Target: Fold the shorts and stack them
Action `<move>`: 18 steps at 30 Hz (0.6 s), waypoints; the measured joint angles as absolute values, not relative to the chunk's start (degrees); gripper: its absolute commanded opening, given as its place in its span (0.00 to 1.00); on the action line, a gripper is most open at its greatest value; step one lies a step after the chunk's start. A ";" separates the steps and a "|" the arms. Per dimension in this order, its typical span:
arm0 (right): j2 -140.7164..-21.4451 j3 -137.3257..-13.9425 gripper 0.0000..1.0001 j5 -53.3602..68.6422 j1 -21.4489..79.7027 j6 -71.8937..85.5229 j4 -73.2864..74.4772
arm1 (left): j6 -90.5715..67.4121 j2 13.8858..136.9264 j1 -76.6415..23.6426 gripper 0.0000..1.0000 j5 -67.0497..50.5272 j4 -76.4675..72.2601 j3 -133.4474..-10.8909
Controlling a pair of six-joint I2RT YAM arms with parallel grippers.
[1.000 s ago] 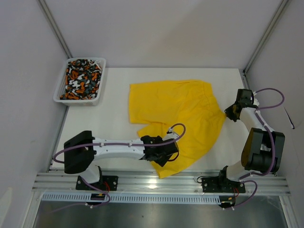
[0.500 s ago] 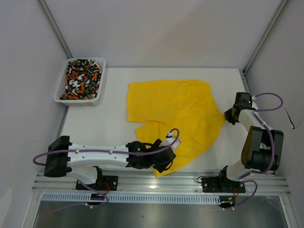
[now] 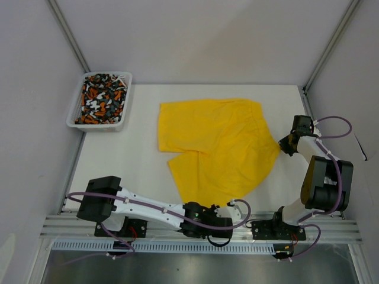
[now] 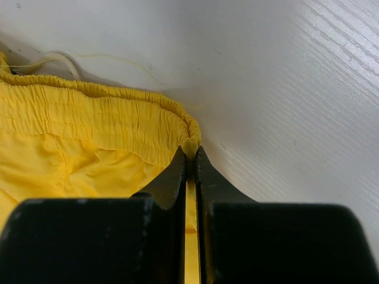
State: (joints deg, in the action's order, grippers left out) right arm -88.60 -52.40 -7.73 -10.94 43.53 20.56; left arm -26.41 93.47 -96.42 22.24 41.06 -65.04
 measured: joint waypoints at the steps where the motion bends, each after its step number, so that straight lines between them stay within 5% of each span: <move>1: -88.62 -52.40 0.00 -7.70 -10.94 43.55 20.56 | -26.41 93.89 -96.18 0.34 22.17 41.19 -64.95; 18: -88.62 -52.29 0.00 -6.79 -11.16 43.53 20.21 | -24.29 93.95 -85.73 0.41 11.11 33.98 -56.47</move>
